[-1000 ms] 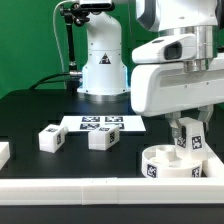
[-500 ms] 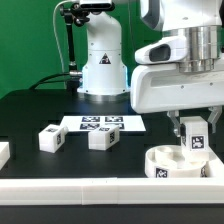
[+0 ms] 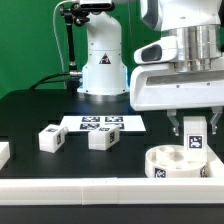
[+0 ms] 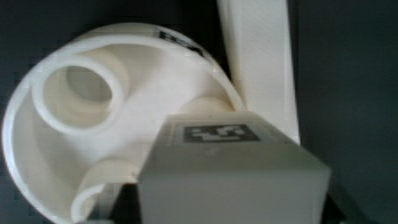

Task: Assemble stool

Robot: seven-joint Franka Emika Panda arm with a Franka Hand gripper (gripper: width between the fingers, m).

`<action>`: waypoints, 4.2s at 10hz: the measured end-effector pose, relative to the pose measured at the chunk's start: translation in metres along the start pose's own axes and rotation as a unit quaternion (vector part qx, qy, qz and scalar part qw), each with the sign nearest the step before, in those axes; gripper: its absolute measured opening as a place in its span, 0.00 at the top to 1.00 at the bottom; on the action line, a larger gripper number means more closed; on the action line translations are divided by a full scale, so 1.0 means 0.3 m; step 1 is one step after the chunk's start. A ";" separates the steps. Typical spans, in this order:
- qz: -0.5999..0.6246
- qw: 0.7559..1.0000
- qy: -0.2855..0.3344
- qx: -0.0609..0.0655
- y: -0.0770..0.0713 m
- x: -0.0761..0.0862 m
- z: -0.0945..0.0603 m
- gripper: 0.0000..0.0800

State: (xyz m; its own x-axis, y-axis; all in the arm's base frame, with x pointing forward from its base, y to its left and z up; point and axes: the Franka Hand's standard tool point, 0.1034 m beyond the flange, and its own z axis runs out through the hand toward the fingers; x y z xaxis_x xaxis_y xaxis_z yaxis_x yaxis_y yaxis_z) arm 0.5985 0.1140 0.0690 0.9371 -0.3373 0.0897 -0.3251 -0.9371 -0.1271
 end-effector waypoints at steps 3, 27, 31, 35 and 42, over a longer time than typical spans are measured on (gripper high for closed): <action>0.084 0.996 -0.001 0.006 0.001 0.001 0.000 0.57; 0.409 0.910 -0.056 0.044 -0.081 0.005 -0.104 0.19; 0.177 0.983 -0.028 0.025 -0.099 0.001 -0.121 0.19; 0.046 0.998 -0.024 0.027 -0.085 0.007 -0.118 0.19; -0.306 0.952 -0.016 0.016 -0.080 0.000 -0.105 0.19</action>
Offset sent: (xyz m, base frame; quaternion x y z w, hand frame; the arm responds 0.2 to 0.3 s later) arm -0.0108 -0.0058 -0.0090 0.0312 -0.0229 0.2858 0.9575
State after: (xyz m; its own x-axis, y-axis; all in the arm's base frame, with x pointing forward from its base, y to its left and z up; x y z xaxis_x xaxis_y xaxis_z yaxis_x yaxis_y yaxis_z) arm 0.6024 0.1337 0.1032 0.9531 0.2750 0.1261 0.2872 -0.9536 -0.0909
